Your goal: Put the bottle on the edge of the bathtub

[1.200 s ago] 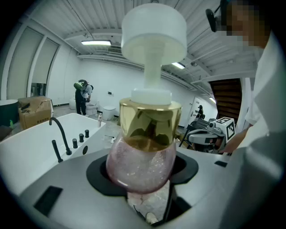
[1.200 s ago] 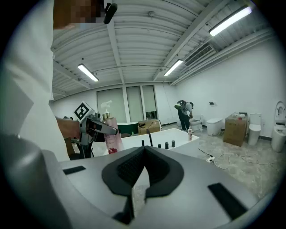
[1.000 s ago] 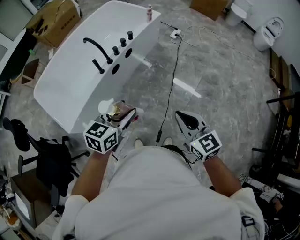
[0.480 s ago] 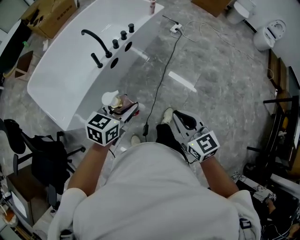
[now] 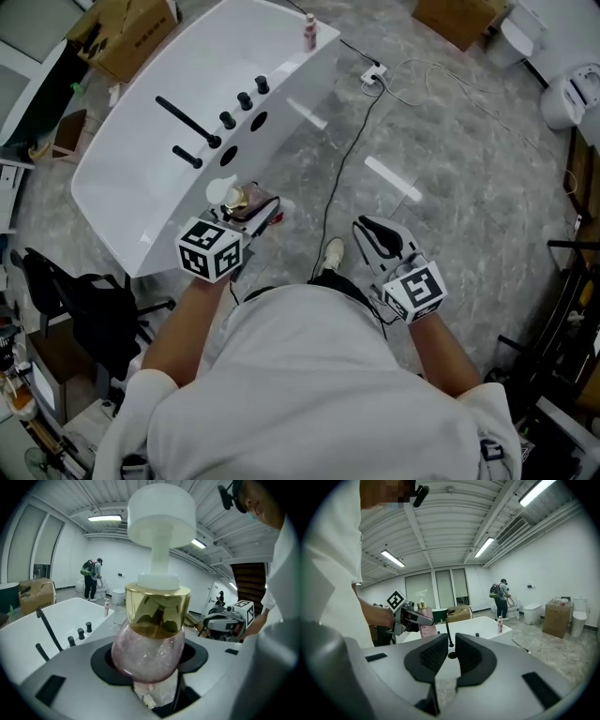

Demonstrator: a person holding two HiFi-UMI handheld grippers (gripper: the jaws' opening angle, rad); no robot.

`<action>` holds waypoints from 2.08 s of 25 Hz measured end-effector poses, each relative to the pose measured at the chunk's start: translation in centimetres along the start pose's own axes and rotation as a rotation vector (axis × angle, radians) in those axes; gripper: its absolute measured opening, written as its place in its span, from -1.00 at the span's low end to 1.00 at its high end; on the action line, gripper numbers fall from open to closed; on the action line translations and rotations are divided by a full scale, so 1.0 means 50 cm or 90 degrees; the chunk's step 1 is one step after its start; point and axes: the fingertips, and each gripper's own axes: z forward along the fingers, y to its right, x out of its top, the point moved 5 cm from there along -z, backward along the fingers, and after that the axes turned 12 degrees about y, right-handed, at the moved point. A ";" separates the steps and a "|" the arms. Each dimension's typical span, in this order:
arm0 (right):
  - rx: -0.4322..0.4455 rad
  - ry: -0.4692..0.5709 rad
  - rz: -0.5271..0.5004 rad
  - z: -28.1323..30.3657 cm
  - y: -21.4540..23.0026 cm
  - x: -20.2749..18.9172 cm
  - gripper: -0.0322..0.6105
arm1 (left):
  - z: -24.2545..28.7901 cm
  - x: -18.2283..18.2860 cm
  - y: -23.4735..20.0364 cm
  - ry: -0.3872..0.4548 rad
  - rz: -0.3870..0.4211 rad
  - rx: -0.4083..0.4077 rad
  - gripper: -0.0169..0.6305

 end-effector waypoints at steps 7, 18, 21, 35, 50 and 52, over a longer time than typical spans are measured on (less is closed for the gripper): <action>-0.020 0.008 0.023 -0.006 0.184 -0.003 -0.64 | 0.179 0.070 -0.046 0.007 0.006 0.042 -0.20; -0.078 -0.015 0.032 0.067 0.358 0.007 -0.58 | 0.437 0.147 -0.261 0.001 0.022 0.081 -0.20; -0.105 -0.028 0.028 0.116 0.417 0.026 -0.58 | 0.512 0.160 -0.347 0.006 0.014 0.097 -0.20; -0.216 -0.109 0.068 0.351 0.620 0.078 -0.61 | 0.839 0.118 -0.746 -0.015 0.000 0.212 -0.20; -0.252 -0.207 0.100 0.446 0.706 0.064 -0.62 | 1.018 -0.023 -0.935 -0.056 -0.018 0.300 -0.20; -0.254 -0.216 0.106 0.450 0.714 0.057 -0.62 | 1.030 -0.029 -0.938 -0.056 -0.002 0.295 -0.20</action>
